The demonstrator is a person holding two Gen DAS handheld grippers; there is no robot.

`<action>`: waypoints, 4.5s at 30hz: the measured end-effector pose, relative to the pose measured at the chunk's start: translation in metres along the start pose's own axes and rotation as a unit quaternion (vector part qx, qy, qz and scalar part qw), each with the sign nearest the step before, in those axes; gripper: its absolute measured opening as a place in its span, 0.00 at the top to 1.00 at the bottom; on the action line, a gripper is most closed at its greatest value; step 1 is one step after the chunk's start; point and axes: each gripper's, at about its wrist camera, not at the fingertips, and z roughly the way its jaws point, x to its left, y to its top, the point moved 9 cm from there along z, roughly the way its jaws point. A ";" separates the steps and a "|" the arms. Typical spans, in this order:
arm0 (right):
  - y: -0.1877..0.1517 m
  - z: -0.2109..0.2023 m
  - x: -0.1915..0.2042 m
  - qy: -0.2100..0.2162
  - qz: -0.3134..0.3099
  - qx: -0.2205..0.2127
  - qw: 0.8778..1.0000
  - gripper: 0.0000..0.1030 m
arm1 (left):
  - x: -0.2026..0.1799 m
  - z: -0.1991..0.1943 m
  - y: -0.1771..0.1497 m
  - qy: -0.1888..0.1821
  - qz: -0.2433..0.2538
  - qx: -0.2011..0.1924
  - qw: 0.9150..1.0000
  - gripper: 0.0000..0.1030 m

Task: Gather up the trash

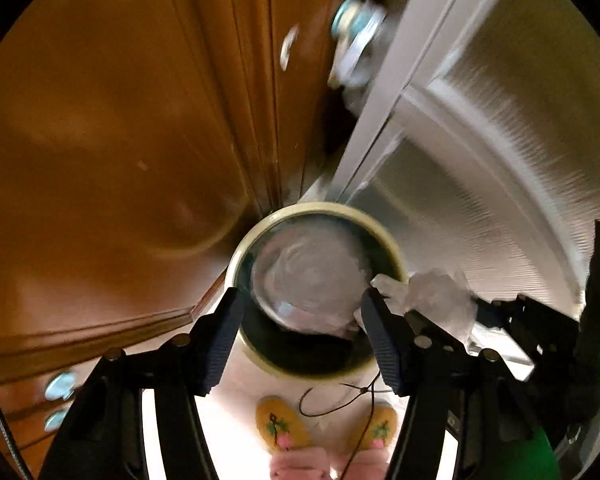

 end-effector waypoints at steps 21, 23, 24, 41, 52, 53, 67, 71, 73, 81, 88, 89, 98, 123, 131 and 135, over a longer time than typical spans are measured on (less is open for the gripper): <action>-0.011 0.020 -0.017 -0.015 0.039 0.002 0.999 0.43 | 0.013 0.017 -0.032 0.004 -0.002 0.028 1.000 0.10; -0.012 0.005 -0.017 -0.014 0.049 0.000 0.999 0.43 | 0.010 0.000 -0.034 0.002 0.001 0.024 1.000 0.10; -0.012 -0.005 -0.015 -0.012 0.054 -0.001 0.998 0.43 | 0.007 -0.011 -0.034 0.001 0.003 0.022 1.000 0.10; 0.013 -0.215 0.035 -0.001 0.068 -0.050 0.996 0.43 | 0.003 -0.241 -0.020 -0.009 -0.005 -0.049 0.999 0.07; 0.058 -0.395 0.070 0.004 0.050 -0.124 0.991 0.43 | -0.008 -0.417 0.004 -0.029 0.006 -0.100 0.995 0.07; 0.060 -0.408 0.072 0.004 0.049 -0.131 0.990 0.43 | -0.009 -0.428 0.007 -0.025 0.008 -0.105 0.994 0.07; 0.109 -0.554 0.103 -0.028 0.018 -0.242 0.970 0.35 | -0.018 -0.587 0.044 -0.003 0.024 -0.223 0.975 0.07; 0.116 -0.581 0.099 -0.040 0.041 -0.249 0.967 0.35 | -0.023 -0.608 0.047 -0.006 0.027 -0.234 0.972 0.07; 0.115 -0.590 0.094 -0.033 0.065 -0.250 0.965 0.35 | -0.025 -0.621 0.049 -0.006 0.023 -0.243 0.970 0.07; 0.113 -0.613 0.107 -0.049 0.070 -0.282 0.955 0.35 | -0.016 -0.653 0.053 0.022 -0.004 -0.282 0.959 0.07; 0.116 -0.619 0.121 -0.067 0.053 -0.297 0.951 0.35 | -0.008 -0.658 0.058 0.036 -0.017 -0.299 0.953 0.07; 0.116 -0.619 0.121 -0.068 0.056 -0.298 0.951 0.35 | -0.007 -0.658 0.058 0.036 -0.016 -0.300 0.953 0.07; 0.118 -0.619 0.116 -0.071 0.077 -0.302 0.948 0.35 | -0.010 -0.658 0.063 0.042 -0.006 -0.306 0.951 0.07; 0.125 -0.602 0.123 -0.072 0.091 -0.283 0.952 0.35 | 0.001 -0.644 0.067 0.052 -0.007 -0.288 0.956 0.09; 0.125 -0.599 0.124 -0.073 0.095 -0.281 0.952 0.35 | 0.001 -0.643 0.068 0.052 -0.008 -0.286 0.957 0.09; 0.125 -0.598 0.124 -0.073 0.096 -0.279 0.953 0.35 | 0.003 -0.641 0.066 0.051 -0.005 -0.284 0.957 0.09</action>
